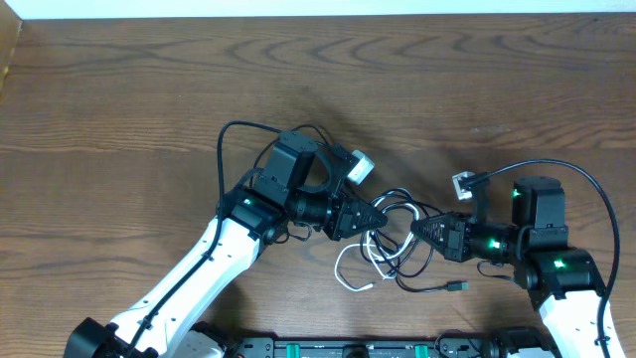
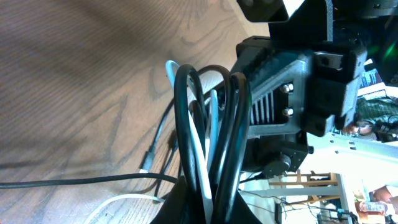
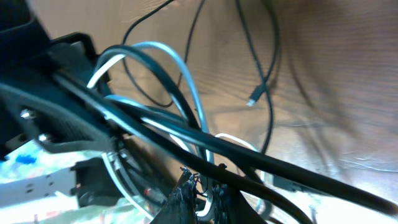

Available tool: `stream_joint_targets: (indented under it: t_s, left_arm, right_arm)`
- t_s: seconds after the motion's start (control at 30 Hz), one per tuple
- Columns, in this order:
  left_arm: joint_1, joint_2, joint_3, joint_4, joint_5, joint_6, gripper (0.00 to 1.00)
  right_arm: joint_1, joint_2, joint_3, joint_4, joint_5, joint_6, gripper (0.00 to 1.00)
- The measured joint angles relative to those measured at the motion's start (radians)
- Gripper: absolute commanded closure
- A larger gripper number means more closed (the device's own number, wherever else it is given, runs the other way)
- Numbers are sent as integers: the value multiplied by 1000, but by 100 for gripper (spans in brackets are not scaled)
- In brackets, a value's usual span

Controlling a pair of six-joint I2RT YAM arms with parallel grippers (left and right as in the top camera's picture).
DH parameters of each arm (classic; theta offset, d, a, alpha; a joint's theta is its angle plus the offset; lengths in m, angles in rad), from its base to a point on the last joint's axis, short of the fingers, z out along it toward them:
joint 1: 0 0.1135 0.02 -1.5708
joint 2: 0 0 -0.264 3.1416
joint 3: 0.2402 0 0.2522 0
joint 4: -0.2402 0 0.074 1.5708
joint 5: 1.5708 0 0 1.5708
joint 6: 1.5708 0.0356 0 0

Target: Untangle cables

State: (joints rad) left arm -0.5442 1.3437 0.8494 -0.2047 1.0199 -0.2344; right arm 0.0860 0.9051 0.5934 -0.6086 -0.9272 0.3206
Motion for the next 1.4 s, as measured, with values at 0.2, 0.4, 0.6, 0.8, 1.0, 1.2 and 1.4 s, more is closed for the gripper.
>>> stream_joint_targets:
  t_s: [0.2,0.4,0.6,0.8,1.0,1.2,1.4]
  left_arm:
    - [0,0,0,15,11,0,92]
    - [0,0,-3,121,109,0,92]
    - [-1,0,-3,125,140,0,92]
    - [-2,0,-3,40,-34,0,92]
    - [-1,0,-3,-5,-280,0,92]
    - [26,0,-3,-5,-373,-5,92]
    - [32,0,-3,-3,-381,-24,92]
  right_arm:
    - [0,0,0,0,-40,-15,83]
    - [0,10,0,2,-60,-27,86]
    - [0,23,0,5,-92,-30,89]
    - [0,23,0,-8,-109,-37,84]
    - [0,23,0,-10,-113,-40,83]
    - [0,23,0,-22,-122,-41,80]
    - [0,23,0,-24,-111,-45,77]
